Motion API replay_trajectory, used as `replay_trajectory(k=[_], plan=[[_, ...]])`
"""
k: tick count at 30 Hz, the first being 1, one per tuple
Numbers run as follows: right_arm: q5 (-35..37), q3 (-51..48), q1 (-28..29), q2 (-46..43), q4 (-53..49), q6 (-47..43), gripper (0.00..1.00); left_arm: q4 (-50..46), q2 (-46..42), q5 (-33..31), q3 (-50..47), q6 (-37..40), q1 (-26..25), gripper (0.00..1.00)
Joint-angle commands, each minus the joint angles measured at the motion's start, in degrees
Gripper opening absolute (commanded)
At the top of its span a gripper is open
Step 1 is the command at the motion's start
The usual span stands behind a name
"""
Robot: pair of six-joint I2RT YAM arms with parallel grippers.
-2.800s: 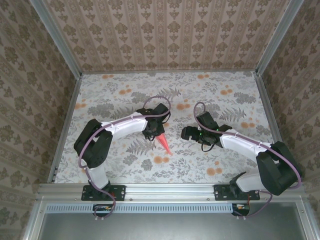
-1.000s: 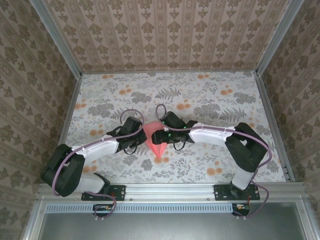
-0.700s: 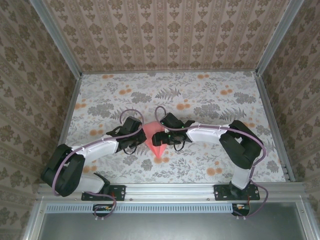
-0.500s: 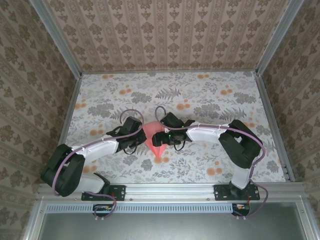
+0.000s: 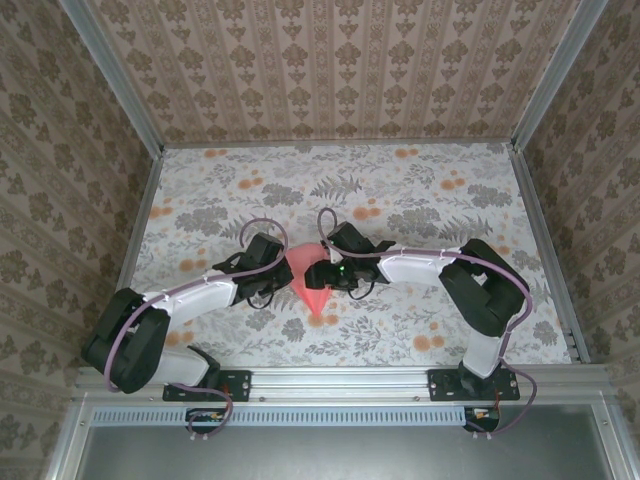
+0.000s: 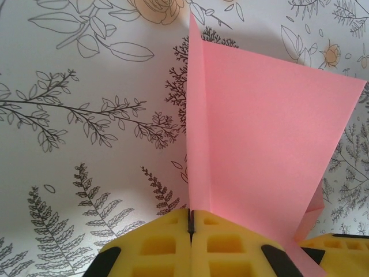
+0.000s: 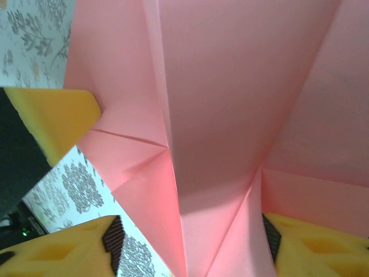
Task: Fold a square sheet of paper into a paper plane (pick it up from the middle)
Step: Move the paper plane to the center of the table.
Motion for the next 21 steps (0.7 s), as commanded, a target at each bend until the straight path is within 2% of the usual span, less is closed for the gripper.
replay_trajectory(k=[1,11,17,21], plan=[[0.39,-0.99,-0.01,-1.26,1.20,2.27,0.61,0.76,-0.05,1.04,-0.77,-0.39,0.34,0.00],[6.46,2.16,1.28,-0.19,-6.02,0.56,0.57,5.41,1.24,5.80,0.05,2.11,0.34,0.00],[4.36,0.19,1.58,-1.92,-2.05,0.38,0.59,6.92,3.83,8.52,1.37,2.66,0.26,0.00],[4.18,0.93,1.65,-1.45,-3.22,-0.24,0.61,7.88,4.35,9.05,1.45,2.58,0.26,0.00]])
